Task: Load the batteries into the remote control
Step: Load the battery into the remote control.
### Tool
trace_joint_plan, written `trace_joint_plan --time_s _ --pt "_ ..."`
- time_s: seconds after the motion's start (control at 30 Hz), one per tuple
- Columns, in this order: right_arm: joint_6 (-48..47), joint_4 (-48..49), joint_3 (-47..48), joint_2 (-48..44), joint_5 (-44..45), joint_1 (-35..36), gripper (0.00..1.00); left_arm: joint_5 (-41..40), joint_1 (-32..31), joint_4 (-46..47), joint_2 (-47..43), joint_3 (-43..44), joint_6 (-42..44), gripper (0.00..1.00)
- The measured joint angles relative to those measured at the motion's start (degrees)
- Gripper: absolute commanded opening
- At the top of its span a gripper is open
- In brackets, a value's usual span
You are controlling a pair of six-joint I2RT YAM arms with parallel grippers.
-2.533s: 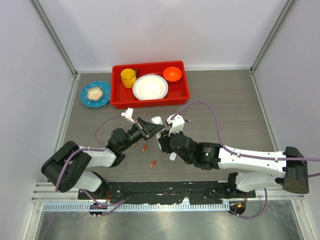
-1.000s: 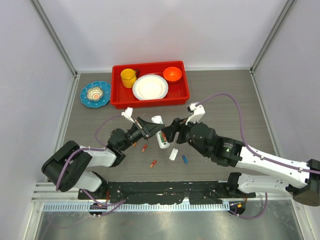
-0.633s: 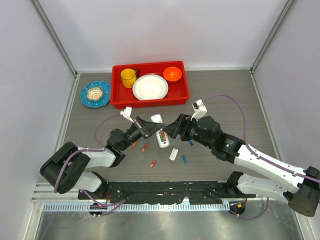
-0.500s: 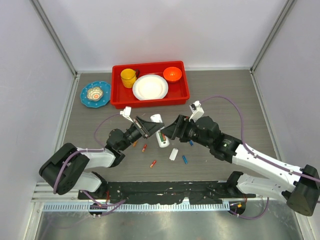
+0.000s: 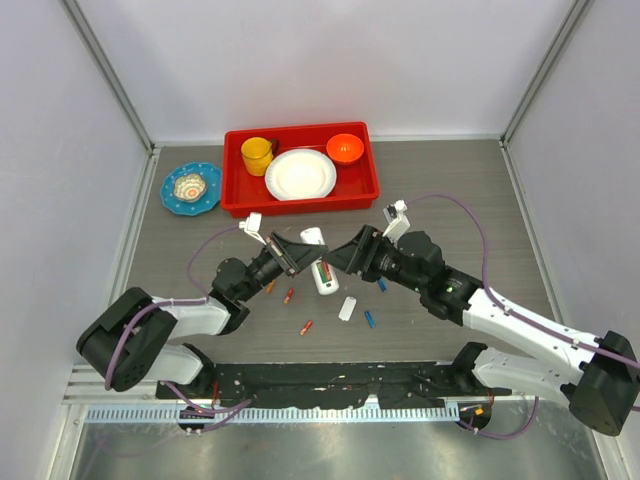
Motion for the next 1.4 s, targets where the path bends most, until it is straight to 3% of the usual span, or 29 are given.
trace_joint_plan --time_s 1.4 --pt "3.76 5.88 -2.54 3.58 -2.62 -2.38 0.71 -0.46 -0.24 -0.04 -1.11 0.00 0.04 0.00"
